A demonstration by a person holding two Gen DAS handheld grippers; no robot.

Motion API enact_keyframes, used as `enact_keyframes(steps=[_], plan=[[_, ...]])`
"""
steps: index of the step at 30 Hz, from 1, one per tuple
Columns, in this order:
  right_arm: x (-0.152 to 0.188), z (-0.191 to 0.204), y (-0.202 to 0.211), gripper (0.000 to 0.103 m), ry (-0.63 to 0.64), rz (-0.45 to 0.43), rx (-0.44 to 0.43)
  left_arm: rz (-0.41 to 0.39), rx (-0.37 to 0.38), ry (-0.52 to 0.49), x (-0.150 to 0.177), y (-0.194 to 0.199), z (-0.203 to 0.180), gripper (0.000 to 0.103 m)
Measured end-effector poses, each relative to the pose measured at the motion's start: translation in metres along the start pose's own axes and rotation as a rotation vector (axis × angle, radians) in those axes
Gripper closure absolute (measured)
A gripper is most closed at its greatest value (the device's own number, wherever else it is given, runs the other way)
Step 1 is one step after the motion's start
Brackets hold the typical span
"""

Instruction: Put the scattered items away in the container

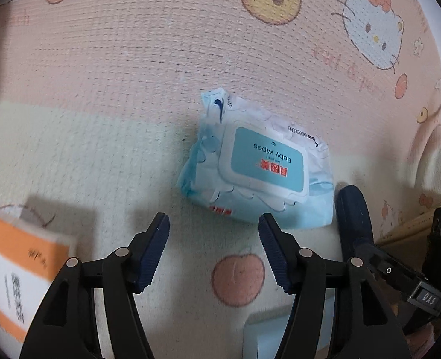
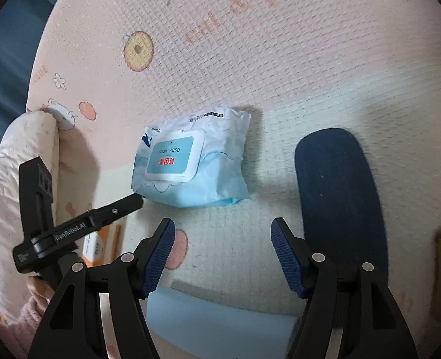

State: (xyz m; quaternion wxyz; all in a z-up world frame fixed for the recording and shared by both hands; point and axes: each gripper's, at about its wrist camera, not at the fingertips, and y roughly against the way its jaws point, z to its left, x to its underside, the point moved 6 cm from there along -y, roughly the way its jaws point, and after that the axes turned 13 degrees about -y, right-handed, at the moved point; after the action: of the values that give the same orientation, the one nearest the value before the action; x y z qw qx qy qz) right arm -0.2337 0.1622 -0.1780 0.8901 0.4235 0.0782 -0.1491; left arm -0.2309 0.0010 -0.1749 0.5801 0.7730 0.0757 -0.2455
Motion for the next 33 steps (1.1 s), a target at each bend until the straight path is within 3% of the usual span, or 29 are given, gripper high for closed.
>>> enact_keyframes(steps=[7, 10, 14, 17, 19, 24, 27, 33], plan=[[-0.022, -0.006, -0.009, 0.038, -0.114, -0.022, -0.058, -0.025, -0.015, -0.024, -0.024, -0.011, 0.002, 0.037], [-0.032, -0.002, -0.012, 0.038, -0.118, -0.095, -0.037, -0.057, 0.011, 0.026, -0.035, -0.015, 0.012, 0.037], [-0.034, 0.01, -0.021, 0.038, -0.1, -0.1, -0.083, -0.081, 0.07, 0.069, -0.042, -0.019, 0.017, 0.037], [-0.031, 0.018, -0.029, 0.038, -0.066, -0.12, -0.091, -0.085, 0.076, 0.069, -0.039, -0.019, 0.016, 0.048], [-0.028, 0.019, -0.034, 0.043, -0.058, -0.114, -0.097, -0.088, 0.057, 0.045, -0.036, -0.019, 0.014, 0.055], [-0.027, 0.009, -0.032, 0.071, -0.054, -0.117, -0.105, -0.097, 0.066, 0.039, -0.026, -0.017, 0.011, 0.059], [-0.02, 0.005, -0.023, 0.072, -0.104, -0.104, -0.142, -0.08, 0.072, 0.016, -0.018, -0.015, 0.006, 0.06], [0.012, 0.007, -0.004, 0.072, -0.03, -0.088, -0.022, -0.05, 0.087, -0.06, 0.011, -0.003, -0.014, 0.06]])
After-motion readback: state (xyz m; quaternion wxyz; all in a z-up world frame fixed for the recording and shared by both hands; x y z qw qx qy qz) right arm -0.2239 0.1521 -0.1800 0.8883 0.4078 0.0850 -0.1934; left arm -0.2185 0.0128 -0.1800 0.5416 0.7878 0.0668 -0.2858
